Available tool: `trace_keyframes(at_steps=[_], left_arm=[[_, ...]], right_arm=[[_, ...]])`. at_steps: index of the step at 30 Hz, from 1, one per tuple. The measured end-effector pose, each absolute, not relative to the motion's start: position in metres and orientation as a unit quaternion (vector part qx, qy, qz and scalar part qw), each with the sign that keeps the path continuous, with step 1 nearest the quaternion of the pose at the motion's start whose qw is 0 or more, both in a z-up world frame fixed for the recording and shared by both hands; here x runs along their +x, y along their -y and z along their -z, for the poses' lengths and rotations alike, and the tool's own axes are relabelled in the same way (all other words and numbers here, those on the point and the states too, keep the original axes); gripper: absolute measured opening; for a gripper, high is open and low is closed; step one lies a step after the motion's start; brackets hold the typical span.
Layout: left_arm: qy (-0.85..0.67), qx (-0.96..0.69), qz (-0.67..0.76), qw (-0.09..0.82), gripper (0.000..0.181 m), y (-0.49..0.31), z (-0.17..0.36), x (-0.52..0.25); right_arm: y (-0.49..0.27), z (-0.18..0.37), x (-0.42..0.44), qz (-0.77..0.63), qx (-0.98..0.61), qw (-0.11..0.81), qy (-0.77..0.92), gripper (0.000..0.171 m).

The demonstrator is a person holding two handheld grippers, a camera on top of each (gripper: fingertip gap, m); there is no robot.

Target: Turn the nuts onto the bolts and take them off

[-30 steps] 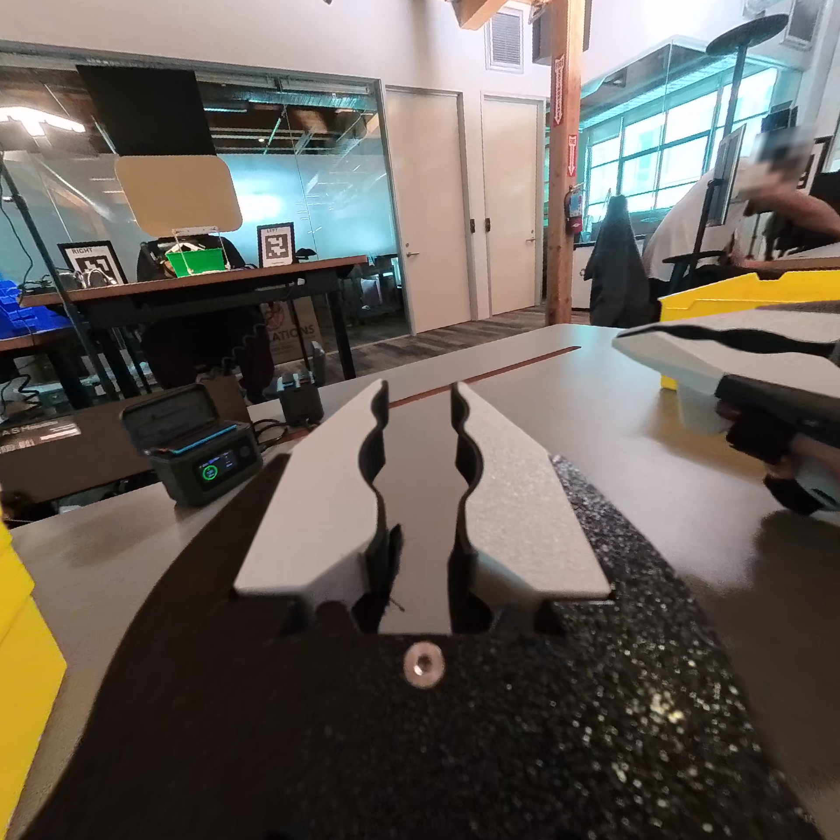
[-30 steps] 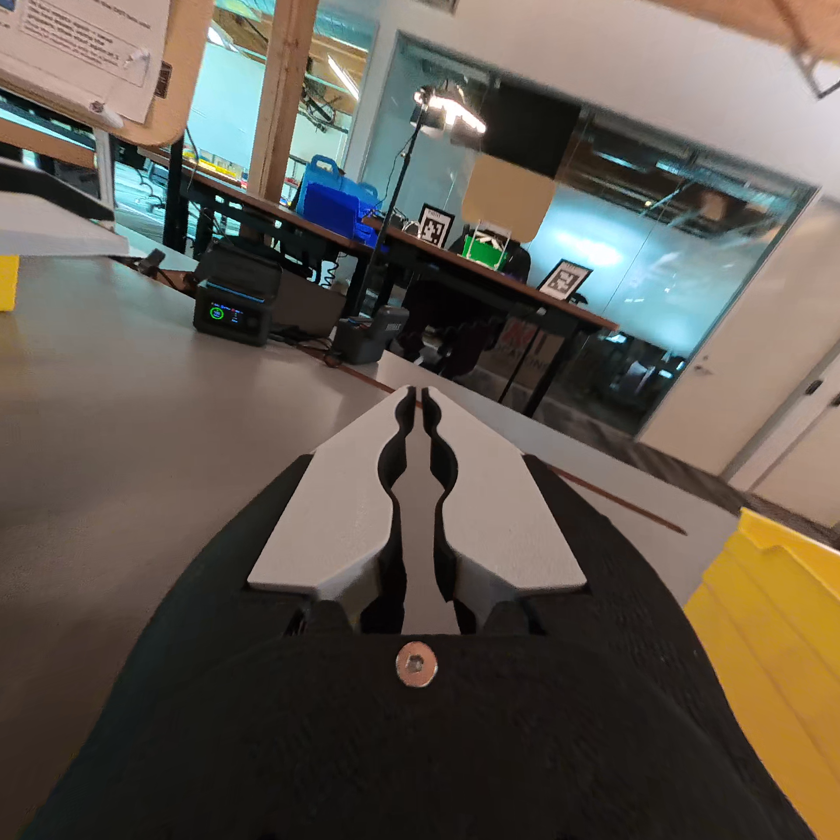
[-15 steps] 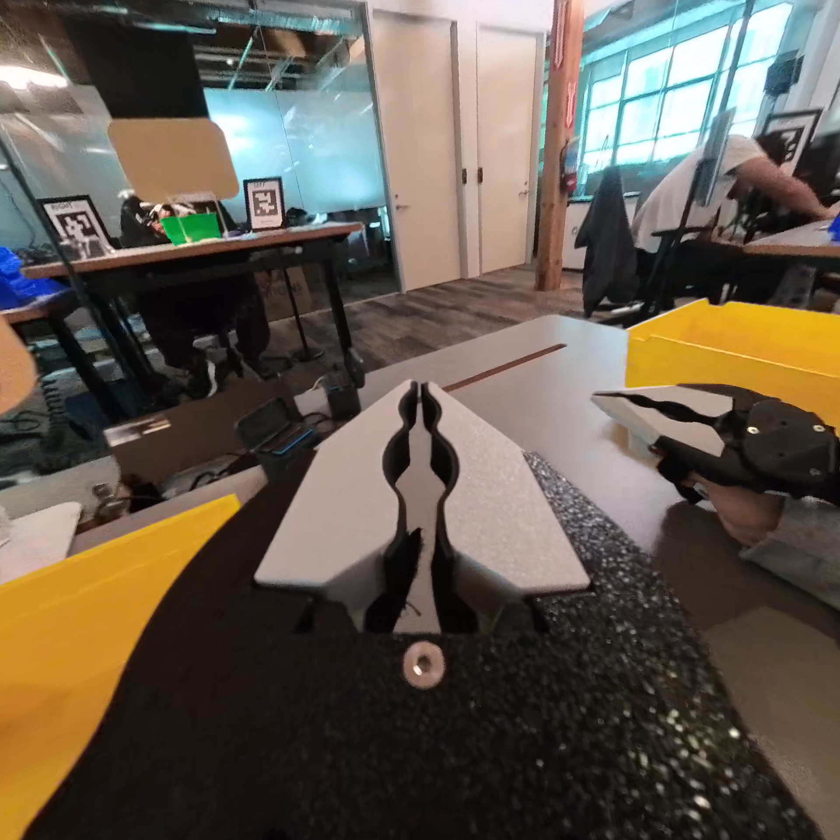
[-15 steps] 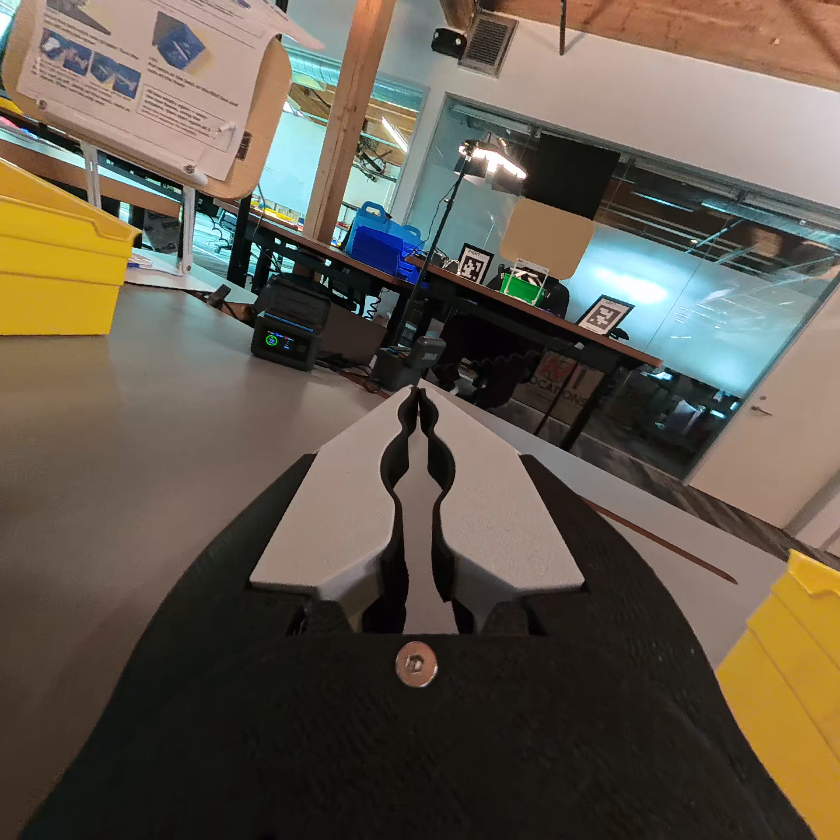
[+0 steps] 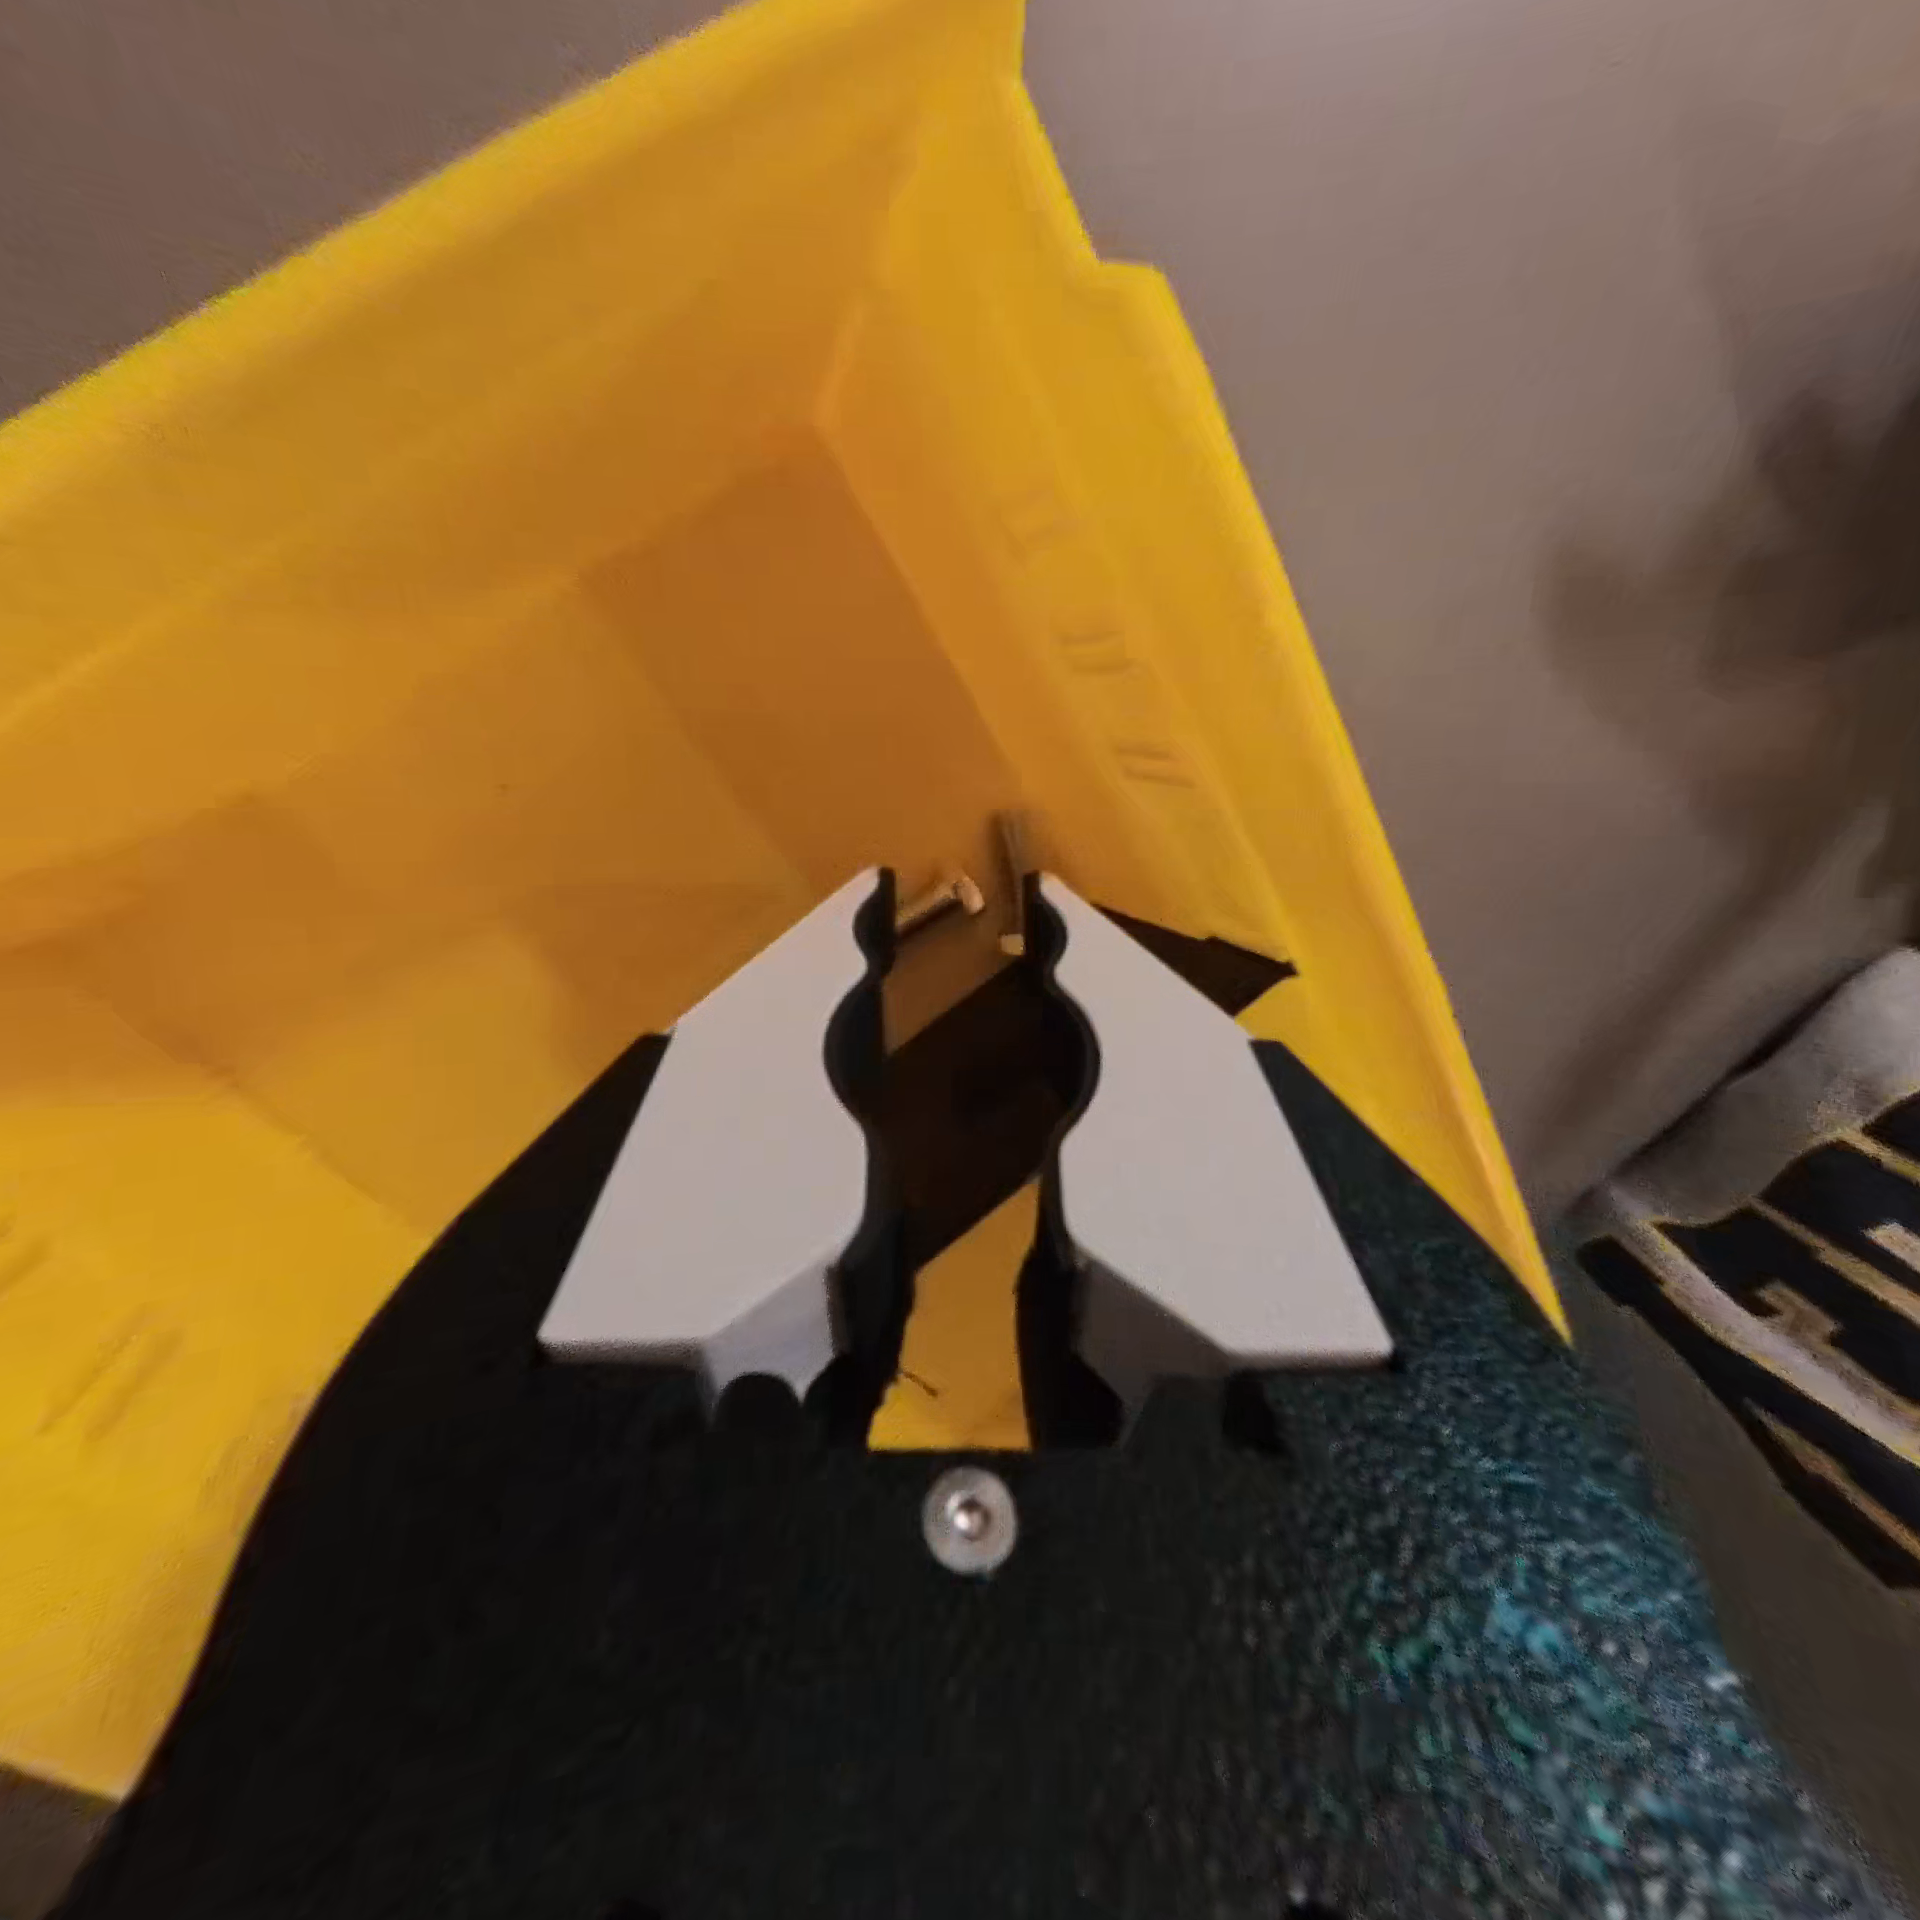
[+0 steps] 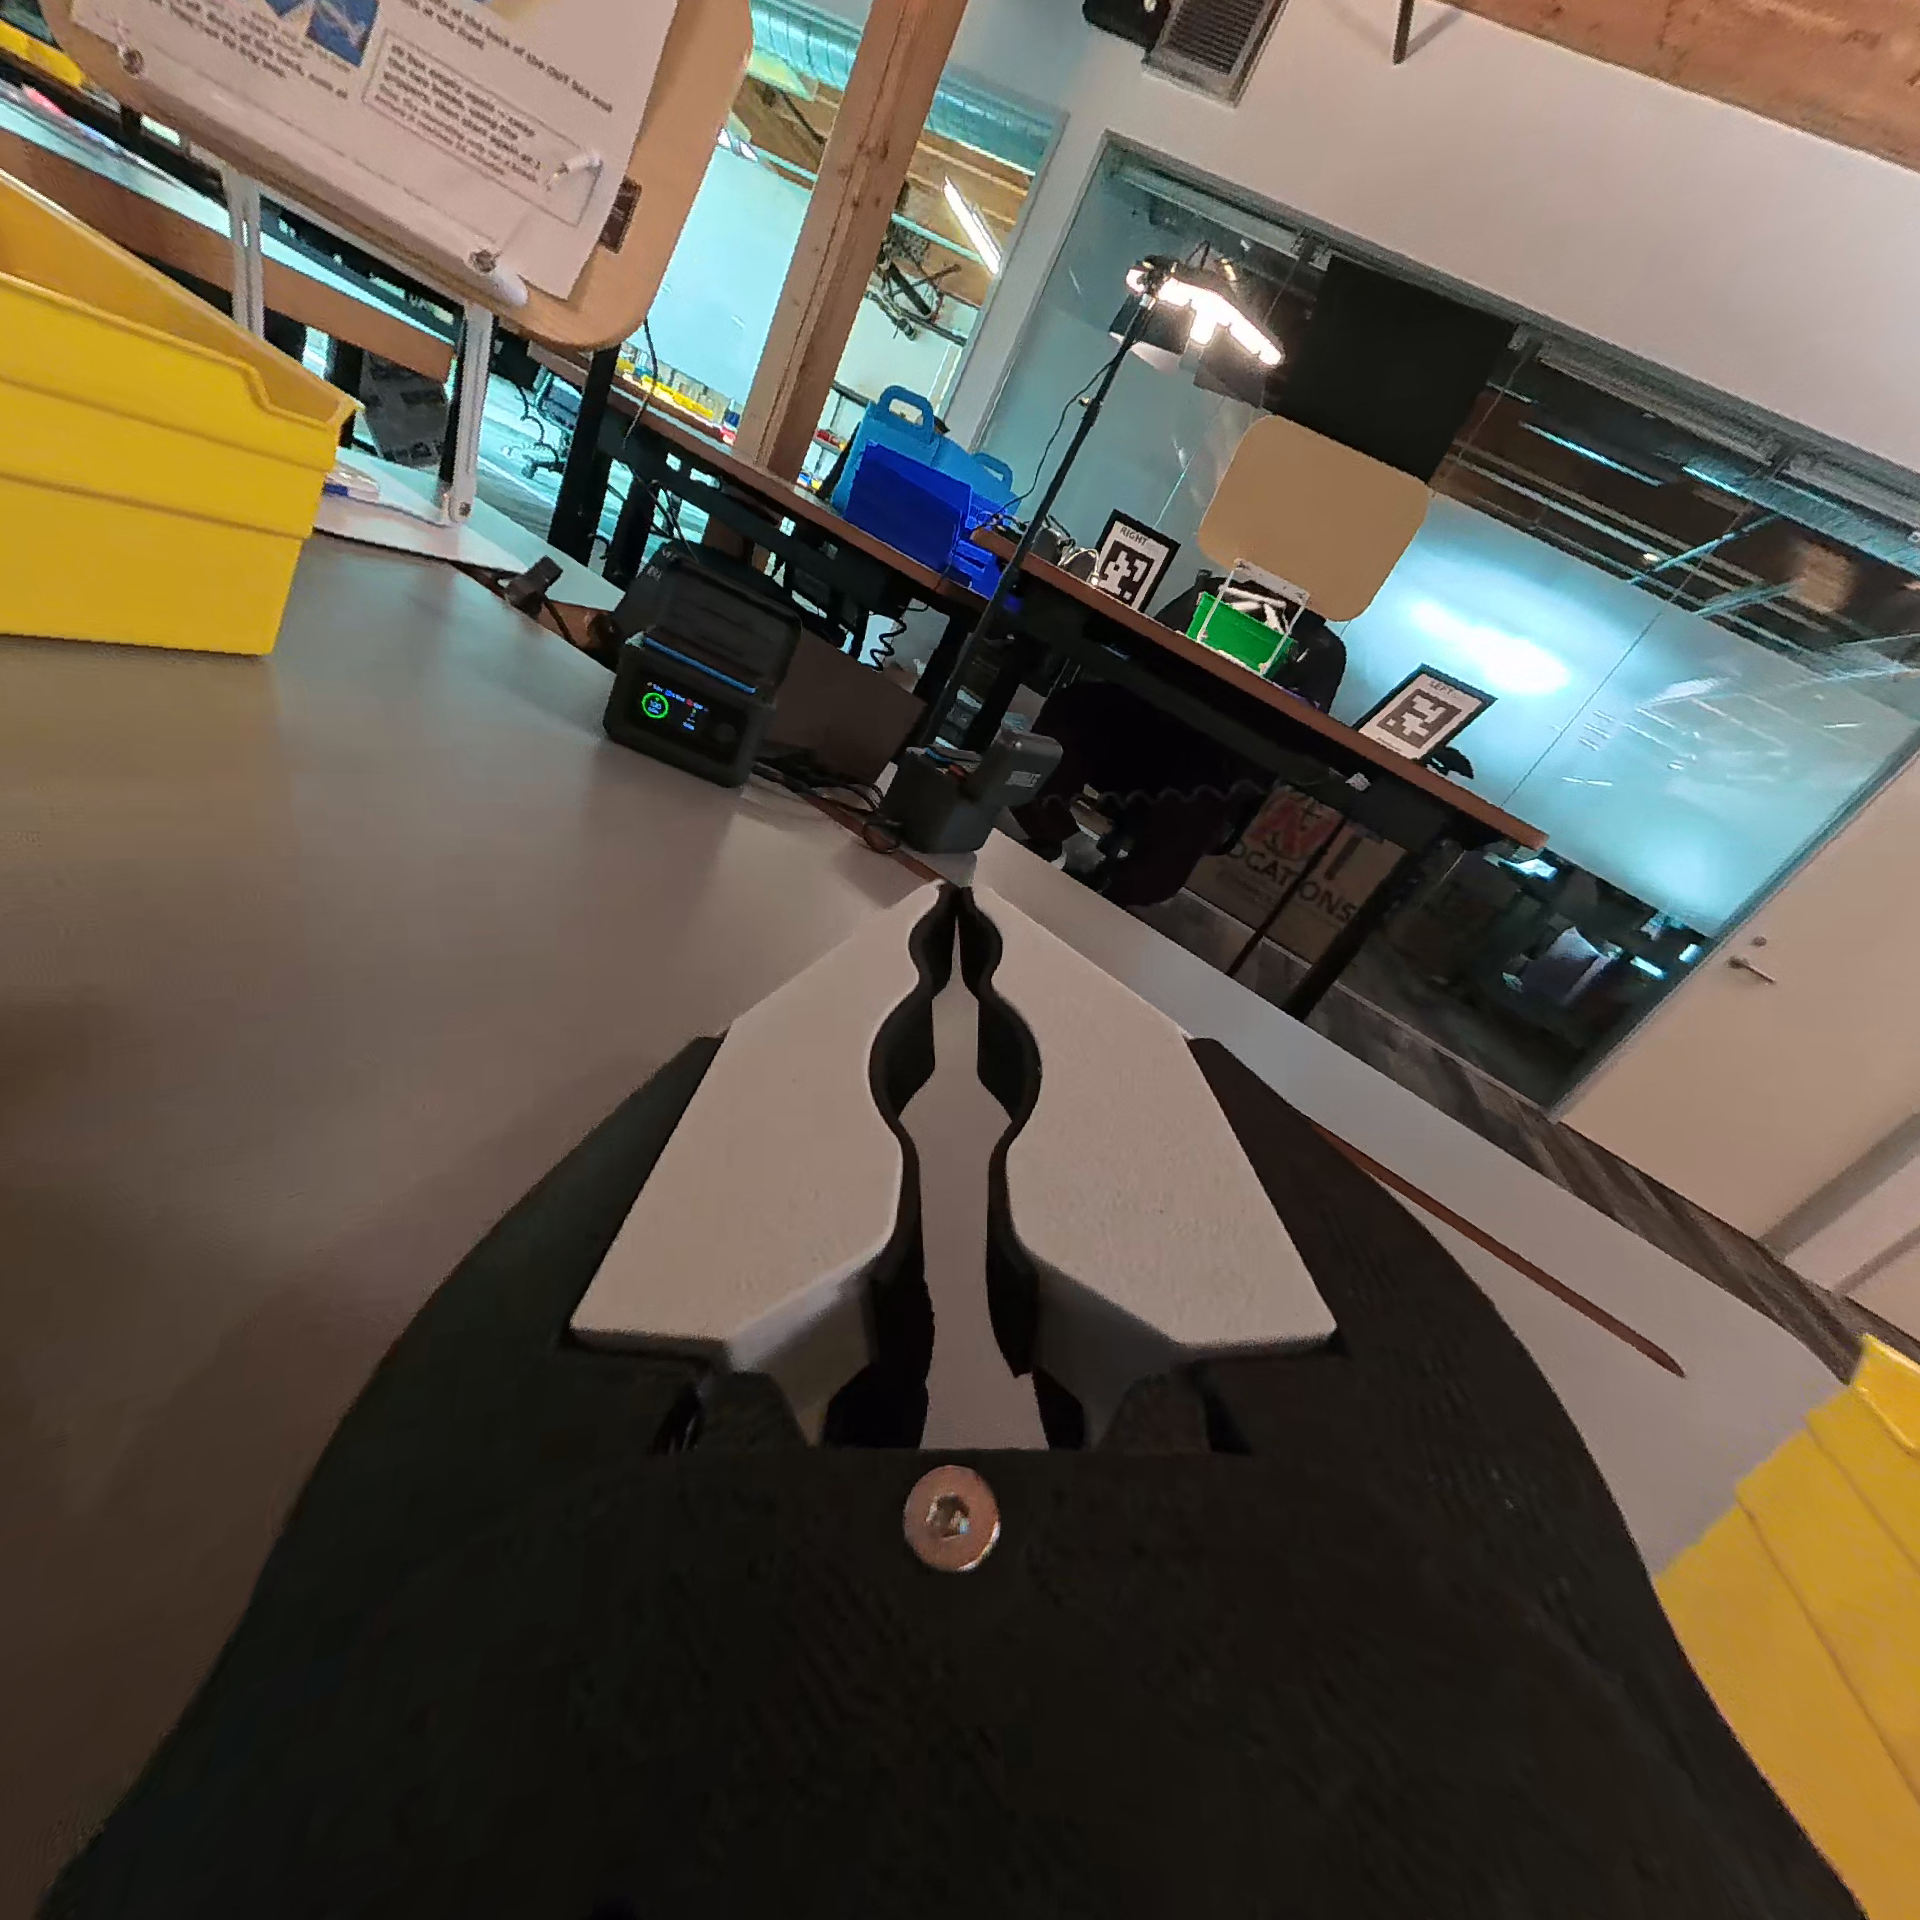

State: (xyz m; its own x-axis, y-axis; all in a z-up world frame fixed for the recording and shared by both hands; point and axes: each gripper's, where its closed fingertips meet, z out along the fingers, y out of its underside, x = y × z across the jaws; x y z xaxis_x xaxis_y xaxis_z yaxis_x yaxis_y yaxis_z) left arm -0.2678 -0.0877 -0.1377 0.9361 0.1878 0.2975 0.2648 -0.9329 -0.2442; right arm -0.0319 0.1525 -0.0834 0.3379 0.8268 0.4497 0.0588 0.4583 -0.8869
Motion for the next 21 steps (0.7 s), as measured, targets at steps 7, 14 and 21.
trace_keyframes(at_steps=[7, 14, 21], left_arm=[[0.062, -0.981, 0.177, 0.044, 0.036, 0.087, 0.164, -0.265], [0.062, -0.978, 0.199, 0.002, 0.041, 0.094, 0.167, -0.26], [0.003, -0.989, 0.146, -0.023, 0.033, 0.1, 0.177, -0.262]], right_arm=[[-0.147, 0.088, -0.036, -0.266, -0.43, 0.686, 0.524, 0.0], [-0.143, 0.093, -0.04, -0.259, -0.424, 0.677, 0.542, 0.0], [-0.142, 0.093, -0.04, -0.258, -0.423, 0.676, 0.545, 0.0]])
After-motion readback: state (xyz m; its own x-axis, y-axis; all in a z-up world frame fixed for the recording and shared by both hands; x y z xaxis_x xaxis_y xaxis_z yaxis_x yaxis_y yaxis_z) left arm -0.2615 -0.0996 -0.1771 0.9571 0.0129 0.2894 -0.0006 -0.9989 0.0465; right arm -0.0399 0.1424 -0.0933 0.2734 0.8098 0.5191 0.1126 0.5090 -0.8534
